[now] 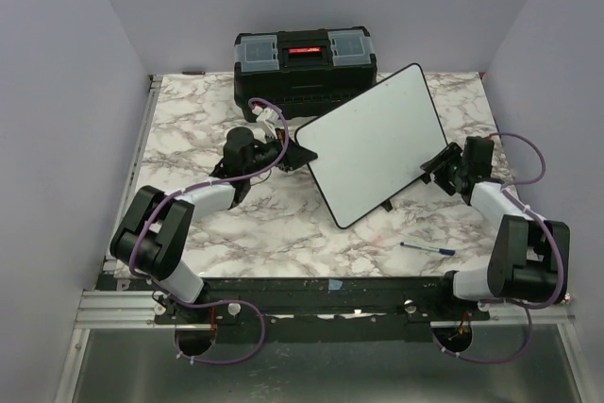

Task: Write a sentence on the whiteboard
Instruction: Move the whiteboard stand to the center of the board.

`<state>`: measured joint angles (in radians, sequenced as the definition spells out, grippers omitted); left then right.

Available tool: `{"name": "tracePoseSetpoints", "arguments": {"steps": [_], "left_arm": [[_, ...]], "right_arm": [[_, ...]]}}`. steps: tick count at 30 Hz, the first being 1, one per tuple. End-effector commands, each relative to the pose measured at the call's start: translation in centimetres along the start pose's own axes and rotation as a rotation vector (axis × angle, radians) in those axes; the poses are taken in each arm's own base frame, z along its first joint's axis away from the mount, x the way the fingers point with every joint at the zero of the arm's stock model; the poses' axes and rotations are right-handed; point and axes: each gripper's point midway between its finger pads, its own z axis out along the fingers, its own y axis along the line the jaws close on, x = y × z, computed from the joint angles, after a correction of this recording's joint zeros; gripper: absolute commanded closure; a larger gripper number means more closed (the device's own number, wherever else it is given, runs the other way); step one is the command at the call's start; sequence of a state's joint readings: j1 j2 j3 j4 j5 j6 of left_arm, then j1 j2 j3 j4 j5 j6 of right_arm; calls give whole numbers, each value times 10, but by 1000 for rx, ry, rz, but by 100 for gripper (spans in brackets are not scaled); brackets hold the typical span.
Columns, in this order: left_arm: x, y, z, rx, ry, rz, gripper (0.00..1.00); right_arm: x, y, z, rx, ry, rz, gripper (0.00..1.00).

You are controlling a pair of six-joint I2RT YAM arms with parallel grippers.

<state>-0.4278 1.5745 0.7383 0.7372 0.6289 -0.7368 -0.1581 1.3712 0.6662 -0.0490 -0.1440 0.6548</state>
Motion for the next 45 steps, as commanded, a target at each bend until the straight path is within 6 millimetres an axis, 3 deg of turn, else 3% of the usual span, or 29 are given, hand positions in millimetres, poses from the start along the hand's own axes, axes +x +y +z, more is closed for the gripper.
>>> {"name": "tracePoseSetpoints", "arguments": {"steps": [1, 7, 13, 16, 18, 24, 34, 45], "left_arm": [[6, -3, 3, 29, 27, 108, 100], [6, -2, 4, 30, 27, 110, 100], [6, -2, 4, 26, 30, 109, 100], [7, -1, 4, 24, 32, 109, 100], [8, -1, 4, 23, 35, 109, 100], [6, -2, 3, 19, 37, 117, 100], [0, -13, -11, -14, 48, 143, 100], [4, -26, -44, -74, 44, 173, 100]], "right_arm": [[-1, -19, 9, 99, -15, 30, 38], [12, -27, 21, 100, 20, 36, 39], [17, -30, 29, 89, 25, 32, 55], [18, -31, 31, 92, 26, 29, 58], [17, -29, 31, 83, 24, 28, 65], [25, -21, 32, 26, 68, 11, 99], [60, -5, 20, -76, 179, -15, 99], [124, 50, -2, -178, 288, -97, 99]]}}
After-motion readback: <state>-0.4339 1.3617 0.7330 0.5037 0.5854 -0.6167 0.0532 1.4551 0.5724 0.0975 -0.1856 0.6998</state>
